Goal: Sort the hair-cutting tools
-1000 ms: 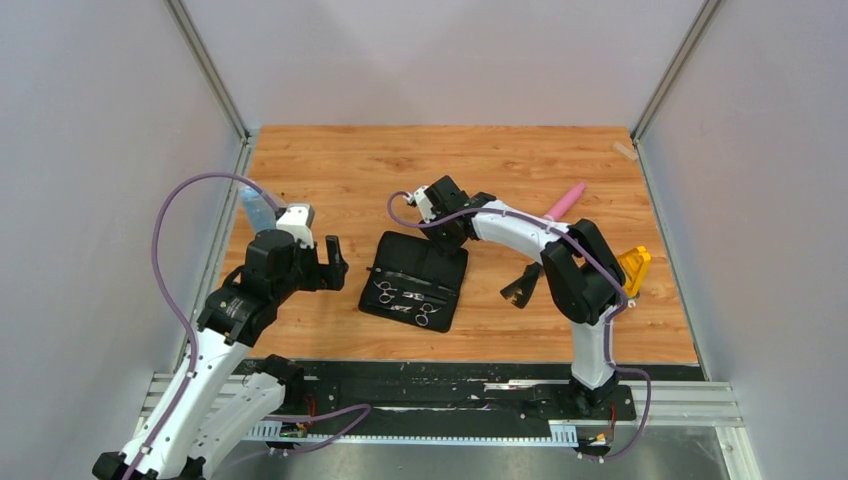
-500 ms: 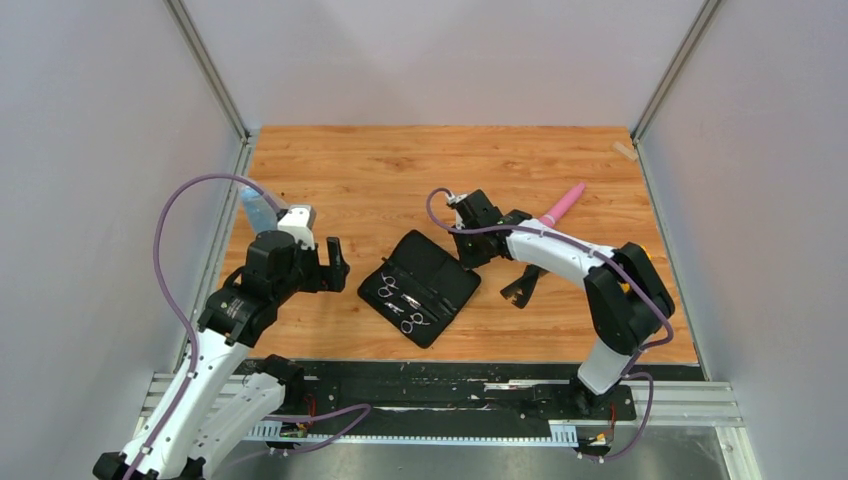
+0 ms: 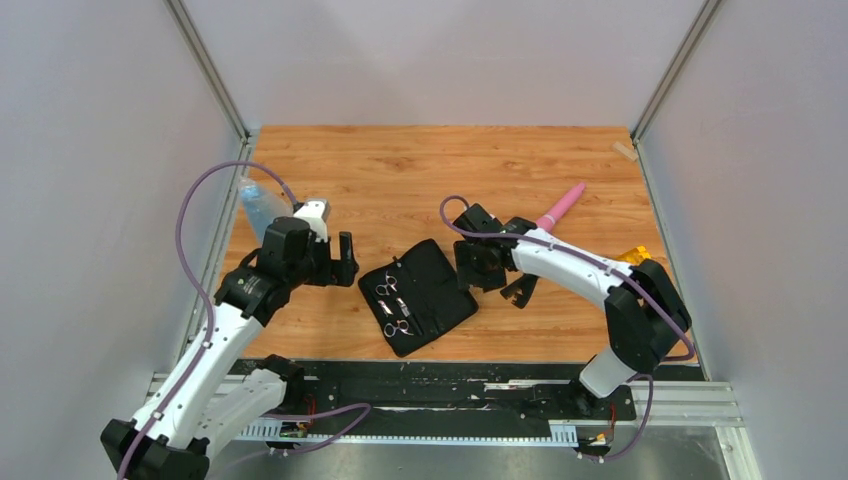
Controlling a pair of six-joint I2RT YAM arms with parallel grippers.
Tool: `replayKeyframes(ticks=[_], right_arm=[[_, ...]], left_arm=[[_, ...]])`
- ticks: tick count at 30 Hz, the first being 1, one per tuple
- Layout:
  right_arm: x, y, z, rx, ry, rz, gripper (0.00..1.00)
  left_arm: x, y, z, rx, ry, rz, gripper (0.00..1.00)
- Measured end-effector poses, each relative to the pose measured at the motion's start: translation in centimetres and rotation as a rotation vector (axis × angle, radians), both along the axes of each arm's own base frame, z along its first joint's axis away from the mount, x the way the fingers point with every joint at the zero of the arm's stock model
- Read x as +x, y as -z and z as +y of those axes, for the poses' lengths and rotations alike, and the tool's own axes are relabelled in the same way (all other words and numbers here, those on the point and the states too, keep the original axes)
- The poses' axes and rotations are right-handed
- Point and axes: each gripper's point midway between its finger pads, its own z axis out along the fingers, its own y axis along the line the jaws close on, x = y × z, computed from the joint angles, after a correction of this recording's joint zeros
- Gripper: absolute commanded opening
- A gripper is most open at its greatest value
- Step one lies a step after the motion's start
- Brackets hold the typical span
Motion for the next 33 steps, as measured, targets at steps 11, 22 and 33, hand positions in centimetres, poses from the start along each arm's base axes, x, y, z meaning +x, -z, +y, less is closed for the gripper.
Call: replayKeyframes(ticks=[11, 22, 33], right_arm=[[5.6, -5.0, -10.3, -0.038, 0.583, -0.160, 0.82], [6.9, 0.7, -18.0, -0.075, 0.964, -0.042, 0.79], [7.1, 4.9, -19.1, -0.058, 1.024, 0.044, 0.61]], left_arm=[[4.3, -4.6, -0.3, 0.055, -0.009, -0.116, 1.00], [4.6, -2.6, 1.8, 0.152, -0.077, -0.122, 1.00], [4.9, -2.7, 2.3, 0.173, -0.091, -0.133, 1.00]])
